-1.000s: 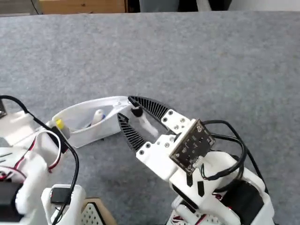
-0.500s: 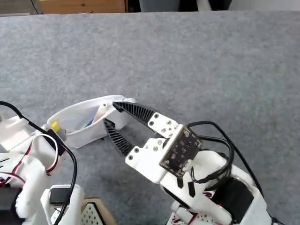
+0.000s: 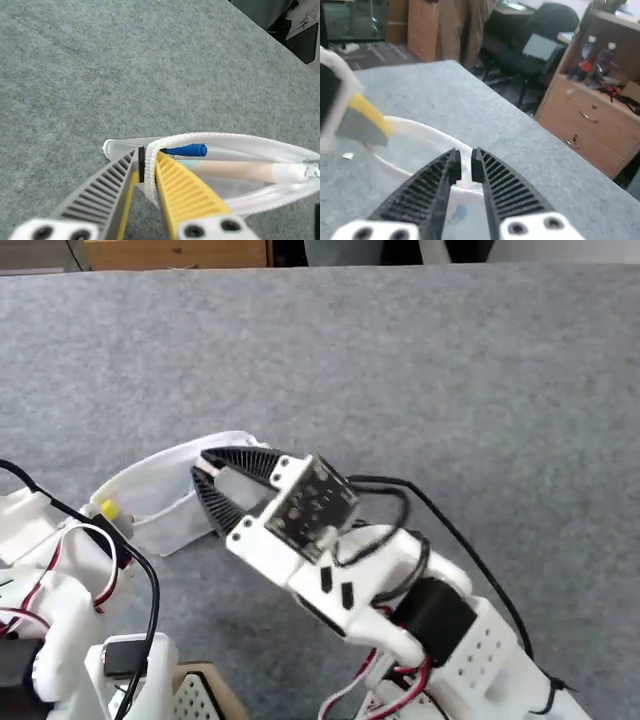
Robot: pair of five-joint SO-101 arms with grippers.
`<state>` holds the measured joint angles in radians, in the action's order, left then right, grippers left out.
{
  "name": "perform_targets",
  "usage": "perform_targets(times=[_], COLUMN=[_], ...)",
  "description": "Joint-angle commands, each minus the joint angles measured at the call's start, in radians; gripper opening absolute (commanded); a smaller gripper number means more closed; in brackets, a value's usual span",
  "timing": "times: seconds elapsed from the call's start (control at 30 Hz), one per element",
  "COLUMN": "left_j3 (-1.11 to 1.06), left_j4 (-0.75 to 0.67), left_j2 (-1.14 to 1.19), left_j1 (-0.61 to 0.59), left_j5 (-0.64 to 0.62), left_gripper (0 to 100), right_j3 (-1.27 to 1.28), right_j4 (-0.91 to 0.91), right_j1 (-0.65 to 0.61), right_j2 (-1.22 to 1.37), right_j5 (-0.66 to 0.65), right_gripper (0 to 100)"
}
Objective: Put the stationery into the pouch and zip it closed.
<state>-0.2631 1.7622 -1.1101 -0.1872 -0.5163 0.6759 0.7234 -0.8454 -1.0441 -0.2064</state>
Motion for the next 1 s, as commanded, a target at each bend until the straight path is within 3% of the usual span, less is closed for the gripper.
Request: perform_targets(times=[0.0, 0.27, 0.97], left_j3=[0.005, 0.005, 0.018], left_j4=[-0.002, -0.002, -0.002], left_j2=[0.011, 0.011, 0.011], left_j1=[-0.015, -0.008, -0.016], left_j5=[-0.006, -0.008, -0.006], left_gripper=[3, 3, 3], right_j3=[-0.038, 0.007, 0.038], right_j4=[-0.044, -0.158, 0.009], right_j1=[0.068, 0.147, -0.063], right_j2=[0.005, 0.087, 0.061], right_j5=[-0.011, -0.011, -0.002], right_gripper=[5.0, 5.0, 5.0])
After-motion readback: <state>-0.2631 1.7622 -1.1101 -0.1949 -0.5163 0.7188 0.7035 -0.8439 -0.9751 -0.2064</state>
